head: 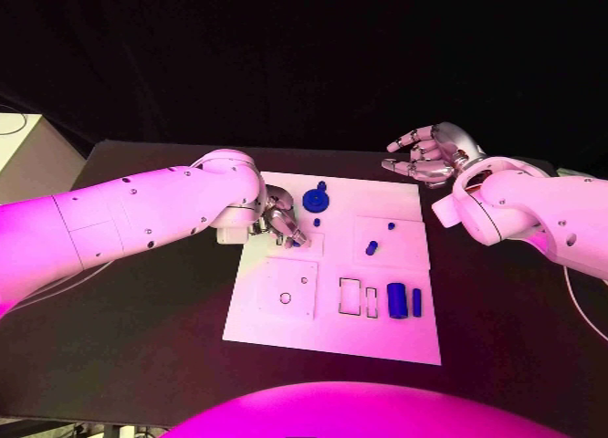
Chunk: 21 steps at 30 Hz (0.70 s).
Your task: Assemble the parts on the task board
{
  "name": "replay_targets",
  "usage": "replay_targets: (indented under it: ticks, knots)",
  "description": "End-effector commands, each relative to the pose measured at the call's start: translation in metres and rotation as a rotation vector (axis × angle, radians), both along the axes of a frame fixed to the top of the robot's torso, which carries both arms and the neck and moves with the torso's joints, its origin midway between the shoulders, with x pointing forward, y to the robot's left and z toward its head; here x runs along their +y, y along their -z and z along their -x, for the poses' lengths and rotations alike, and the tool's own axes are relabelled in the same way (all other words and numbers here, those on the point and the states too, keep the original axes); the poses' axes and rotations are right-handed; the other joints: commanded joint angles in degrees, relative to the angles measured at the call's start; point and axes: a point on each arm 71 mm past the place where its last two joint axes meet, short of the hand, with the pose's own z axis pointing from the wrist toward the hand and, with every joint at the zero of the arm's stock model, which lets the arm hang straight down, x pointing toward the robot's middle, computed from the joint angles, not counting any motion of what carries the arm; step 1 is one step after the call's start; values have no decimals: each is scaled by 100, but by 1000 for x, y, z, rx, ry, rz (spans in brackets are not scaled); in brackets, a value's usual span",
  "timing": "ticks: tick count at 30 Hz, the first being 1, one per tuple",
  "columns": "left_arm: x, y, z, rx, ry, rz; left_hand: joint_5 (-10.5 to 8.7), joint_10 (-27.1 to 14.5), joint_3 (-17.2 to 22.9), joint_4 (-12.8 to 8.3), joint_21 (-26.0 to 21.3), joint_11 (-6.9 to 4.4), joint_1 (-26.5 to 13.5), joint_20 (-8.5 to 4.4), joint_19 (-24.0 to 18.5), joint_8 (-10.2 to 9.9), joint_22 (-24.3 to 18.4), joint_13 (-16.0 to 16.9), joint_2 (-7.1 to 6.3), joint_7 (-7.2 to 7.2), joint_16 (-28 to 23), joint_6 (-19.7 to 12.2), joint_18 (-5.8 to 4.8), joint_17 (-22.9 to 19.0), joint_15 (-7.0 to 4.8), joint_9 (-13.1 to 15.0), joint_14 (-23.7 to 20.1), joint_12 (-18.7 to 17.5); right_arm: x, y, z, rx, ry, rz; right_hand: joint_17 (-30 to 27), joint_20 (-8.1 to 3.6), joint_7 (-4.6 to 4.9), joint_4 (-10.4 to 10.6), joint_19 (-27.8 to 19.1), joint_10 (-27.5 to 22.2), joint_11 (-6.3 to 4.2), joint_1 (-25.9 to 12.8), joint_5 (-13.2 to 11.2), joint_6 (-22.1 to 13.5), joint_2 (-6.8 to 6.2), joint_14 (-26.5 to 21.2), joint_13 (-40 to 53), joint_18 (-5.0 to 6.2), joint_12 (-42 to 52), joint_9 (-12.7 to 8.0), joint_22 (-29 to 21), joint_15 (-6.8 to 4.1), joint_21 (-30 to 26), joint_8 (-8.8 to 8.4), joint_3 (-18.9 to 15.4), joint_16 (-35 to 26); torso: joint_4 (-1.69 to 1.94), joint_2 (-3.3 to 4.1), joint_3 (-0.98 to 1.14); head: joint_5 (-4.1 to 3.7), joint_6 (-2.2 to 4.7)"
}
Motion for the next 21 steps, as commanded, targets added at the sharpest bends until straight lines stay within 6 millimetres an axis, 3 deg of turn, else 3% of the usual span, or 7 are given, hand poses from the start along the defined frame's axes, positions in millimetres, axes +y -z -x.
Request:
replay_targets:
  ticks: [1, 6, 21]
  knots:
    - [-2, 2, 3, 24, 21, -2, -88, 7, -68, 41, -27, -29, 76, -25, 6, -23, 310, 6, -14, 37, 19, 23, -113, 1509, -30, 7, 585, 8, 2, 0, 1, -2, -17, 1, 351, 27, 6, -1, 120, -43, 6, -50, 7, -47, -5, 250, -8, 46, -34, -5, 846, 26, -30, -5, -34, -36, 0, 0, 1, 0, 4]
    - [0, 2, 4, 20, 19, -1, -262, 7, -174, 149, -29, -27, 126, -23, 7, -32, 311, 15, -17, 39, 19, 30, -113, 1509, -28, 15, 585, 10, 1, 0, 1, -1, -15, 0, 351, 27, 6, -1, 120, -43, 6, -50, 7, -47, -5, 250, -8, 46, -34, -5, 846, 26, -30, -5, -34, -36, -3, 3, 0, 0, 14]
    - [6, -9, 4, -5, 22, 9, -377, 6, -266, 238, -33, -25, 168, -23, 5, -38, 308, 14, -26, 39, 19, 34, -111, 1509, -28, 22, 585, 6, -1, 0, 1, -10, -7, -4, 353, 30, 9, 4, 117, -43, 9, -51, 9, -56, 4, 248, -10, 48, -33, -7, 842, 29, -39, -4, -39, -39, -2, -7, 2, -3, 35]
